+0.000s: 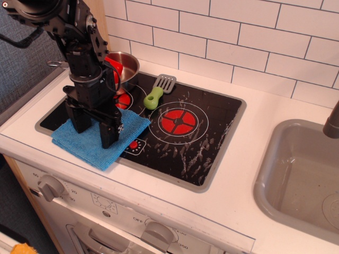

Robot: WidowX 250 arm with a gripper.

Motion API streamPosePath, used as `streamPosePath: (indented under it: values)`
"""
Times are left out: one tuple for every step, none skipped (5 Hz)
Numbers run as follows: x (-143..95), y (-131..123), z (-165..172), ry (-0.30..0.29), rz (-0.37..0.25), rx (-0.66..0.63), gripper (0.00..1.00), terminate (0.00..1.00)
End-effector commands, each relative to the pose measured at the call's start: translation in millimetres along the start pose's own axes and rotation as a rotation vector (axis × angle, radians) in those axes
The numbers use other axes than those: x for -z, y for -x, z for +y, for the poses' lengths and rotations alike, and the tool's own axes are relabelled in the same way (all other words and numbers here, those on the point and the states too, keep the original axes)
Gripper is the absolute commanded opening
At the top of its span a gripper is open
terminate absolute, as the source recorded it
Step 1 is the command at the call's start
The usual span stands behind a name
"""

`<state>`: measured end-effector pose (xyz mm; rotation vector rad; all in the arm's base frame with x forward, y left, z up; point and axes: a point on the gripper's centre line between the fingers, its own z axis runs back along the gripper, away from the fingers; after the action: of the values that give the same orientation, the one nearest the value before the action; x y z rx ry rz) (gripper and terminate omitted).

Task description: Move the cloth to the front right corner of the stove.

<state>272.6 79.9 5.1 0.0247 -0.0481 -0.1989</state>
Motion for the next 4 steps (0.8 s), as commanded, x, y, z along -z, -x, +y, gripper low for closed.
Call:
streamPosePath:
  values:
    - [-2.7, -23.8, -90.8, 0.059, -0.010, 0.124, 1.00, 0.00]
    - [-9.5, -41.8, -136.6, 0.062, -0.018, 0.214, 1.00, 0.00]
    - [-14.2, -54.3, -171.5, 0.010, 0.008, 0.238, 1.00, 0.00]
    - [-12.1, -56.4, -182.3, -0.004, 0.037, 0.176, 1.00, 0.00]
